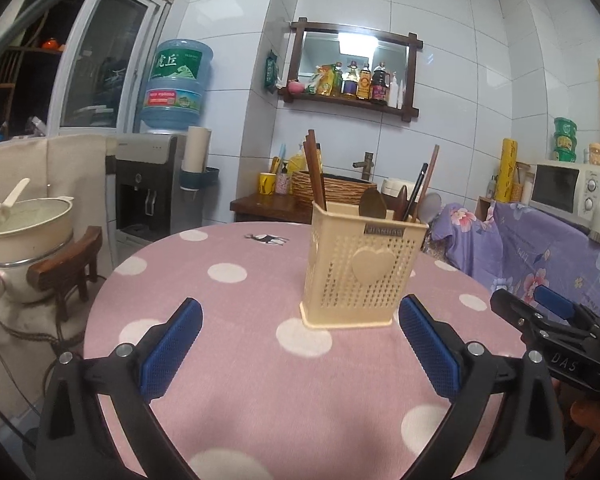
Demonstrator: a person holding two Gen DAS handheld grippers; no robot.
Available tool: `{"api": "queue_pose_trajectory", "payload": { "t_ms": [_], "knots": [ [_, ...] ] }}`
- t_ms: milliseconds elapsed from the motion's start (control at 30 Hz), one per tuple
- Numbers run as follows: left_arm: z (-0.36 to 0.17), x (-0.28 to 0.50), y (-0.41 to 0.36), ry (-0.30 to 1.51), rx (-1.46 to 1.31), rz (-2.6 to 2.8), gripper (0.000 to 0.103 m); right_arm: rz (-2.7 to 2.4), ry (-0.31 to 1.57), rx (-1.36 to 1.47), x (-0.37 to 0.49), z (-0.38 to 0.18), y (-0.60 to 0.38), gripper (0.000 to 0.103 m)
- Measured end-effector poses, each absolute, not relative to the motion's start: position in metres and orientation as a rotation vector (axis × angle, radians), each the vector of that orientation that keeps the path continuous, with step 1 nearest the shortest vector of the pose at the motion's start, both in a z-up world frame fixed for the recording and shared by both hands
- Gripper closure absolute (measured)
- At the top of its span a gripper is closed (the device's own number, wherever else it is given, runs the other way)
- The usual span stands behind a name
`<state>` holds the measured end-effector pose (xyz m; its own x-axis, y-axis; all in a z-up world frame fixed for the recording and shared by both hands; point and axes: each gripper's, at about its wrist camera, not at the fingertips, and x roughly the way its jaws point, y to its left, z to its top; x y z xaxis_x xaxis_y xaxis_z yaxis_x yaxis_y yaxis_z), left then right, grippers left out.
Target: Organize utensils
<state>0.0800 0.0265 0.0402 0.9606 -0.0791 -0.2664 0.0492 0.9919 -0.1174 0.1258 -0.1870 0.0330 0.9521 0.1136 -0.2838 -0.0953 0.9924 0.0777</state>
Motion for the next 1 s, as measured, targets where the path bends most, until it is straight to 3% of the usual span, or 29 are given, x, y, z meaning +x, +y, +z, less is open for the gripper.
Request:
{"api": "queue_pose_trajectory", "payload": {
  "t_ms": [400, 1000],
  "knots": [
    [0.014, 0.024, 0.035, 0.280, -0.145, -0.025, 0.006, 0.098, 0.309, 0.006, 0.057, 0.003, -0.171, 0.006],
    [0.002, 0.001, 0.022, 0.275, -0.087, -0.049, 0.006, 0.127, 0.335, -0.005, 0.037, -0.006, -0.164, 0.006]
  ]
}}
